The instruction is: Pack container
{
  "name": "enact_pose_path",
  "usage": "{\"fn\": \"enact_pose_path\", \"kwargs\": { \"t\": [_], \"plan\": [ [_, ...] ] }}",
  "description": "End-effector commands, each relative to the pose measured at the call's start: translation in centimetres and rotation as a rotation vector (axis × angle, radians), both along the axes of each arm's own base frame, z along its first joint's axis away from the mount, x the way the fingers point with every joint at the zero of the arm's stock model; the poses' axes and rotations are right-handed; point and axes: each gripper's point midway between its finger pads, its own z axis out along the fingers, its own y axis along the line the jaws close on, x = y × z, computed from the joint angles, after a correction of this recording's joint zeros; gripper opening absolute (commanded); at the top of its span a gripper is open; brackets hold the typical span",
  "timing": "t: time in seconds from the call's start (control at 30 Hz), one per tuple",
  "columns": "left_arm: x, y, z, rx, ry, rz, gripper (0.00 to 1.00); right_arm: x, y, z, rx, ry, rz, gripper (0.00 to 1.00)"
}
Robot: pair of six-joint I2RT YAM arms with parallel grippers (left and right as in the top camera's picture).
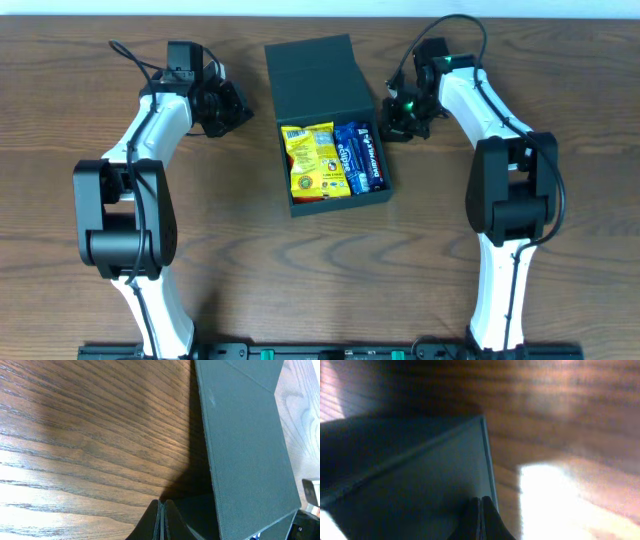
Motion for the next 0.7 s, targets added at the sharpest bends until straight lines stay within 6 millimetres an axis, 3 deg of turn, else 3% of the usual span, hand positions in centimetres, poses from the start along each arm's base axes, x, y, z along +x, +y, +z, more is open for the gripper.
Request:
{"fn": "enact_pose_path", "kwargs": {
  "t": [0.0,0.2,0.37,0.5,0.67],
  "plan": [
    [0.2,-0.1,-0.3,-0.006,0.005,-0.002,0.06,-1.1,1.0,-0.4,0.022,0.037,0.035,0.01],
    [0.2,-0.1,-0.3,-0.006,0.005,-0.003,0.06,-3.6,1.3,-0.2,0.016,0.127,0.070,0.02],
    [0.0,-0.2,-0.4,-0.007,0.016,-0.004,0.06,-5.1,1.2,1.2,-0.037,0.144,0.106,0.02],
    [-0.2,-0.9,-0.4,-0.007,0.017,-0.018,0.06,-6.2,2.6,3.0,-0.057,0.113,0.181,0.02],
    [-0.5,-2.2,-0.4,-0.007,0.019,-0.043,0.06,-7.6,4.1,3.2,-0.075,0.117,0.251,0.02]
  ]
}}
